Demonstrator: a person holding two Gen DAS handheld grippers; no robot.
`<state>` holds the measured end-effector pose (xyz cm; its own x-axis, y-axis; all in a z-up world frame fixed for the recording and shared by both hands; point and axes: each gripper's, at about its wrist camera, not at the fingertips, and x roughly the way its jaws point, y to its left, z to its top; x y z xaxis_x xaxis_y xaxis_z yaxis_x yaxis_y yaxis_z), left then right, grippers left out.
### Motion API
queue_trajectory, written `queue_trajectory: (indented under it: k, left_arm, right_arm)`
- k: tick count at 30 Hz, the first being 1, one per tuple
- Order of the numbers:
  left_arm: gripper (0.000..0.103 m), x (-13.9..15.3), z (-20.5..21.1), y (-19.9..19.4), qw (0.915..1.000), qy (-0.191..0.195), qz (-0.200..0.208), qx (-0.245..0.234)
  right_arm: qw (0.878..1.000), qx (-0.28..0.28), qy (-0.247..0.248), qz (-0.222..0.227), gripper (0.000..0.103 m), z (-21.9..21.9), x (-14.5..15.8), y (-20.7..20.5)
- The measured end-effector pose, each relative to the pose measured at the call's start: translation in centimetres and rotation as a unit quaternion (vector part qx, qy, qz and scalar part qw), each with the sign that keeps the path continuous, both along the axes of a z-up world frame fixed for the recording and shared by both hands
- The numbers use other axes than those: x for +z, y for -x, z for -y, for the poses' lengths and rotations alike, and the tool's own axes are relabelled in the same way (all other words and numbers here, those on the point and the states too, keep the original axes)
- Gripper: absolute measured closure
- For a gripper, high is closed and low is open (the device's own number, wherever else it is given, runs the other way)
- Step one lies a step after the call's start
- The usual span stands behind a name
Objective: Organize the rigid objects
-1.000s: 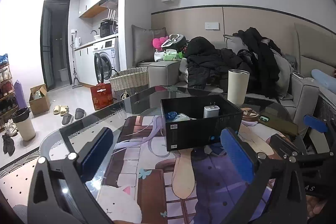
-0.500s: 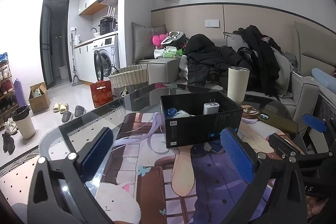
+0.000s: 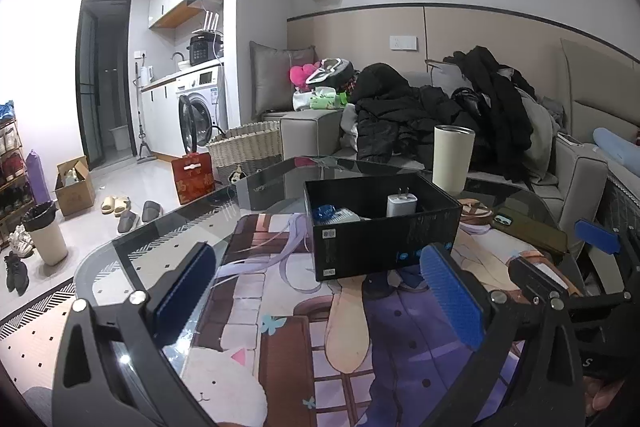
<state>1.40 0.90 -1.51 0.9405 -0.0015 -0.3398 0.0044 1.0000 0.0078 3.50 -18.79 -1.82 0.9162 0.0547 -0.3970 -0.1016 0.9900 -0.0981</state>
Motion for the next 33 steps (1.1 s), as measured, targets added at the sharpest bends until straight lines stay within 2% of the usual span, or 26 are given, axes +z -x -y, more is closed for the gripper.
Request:
queue_trajectory:
  k: [33]
  left_arm:
    - [0.000, -0.13, 0.56, -0.34, 1.0000, 0.001, -0.007, 0.003]
  right_arm:
    - [1.000, 0.003, 0.001, -0.010, 0.000, -0.40, -0.67, -0.47]
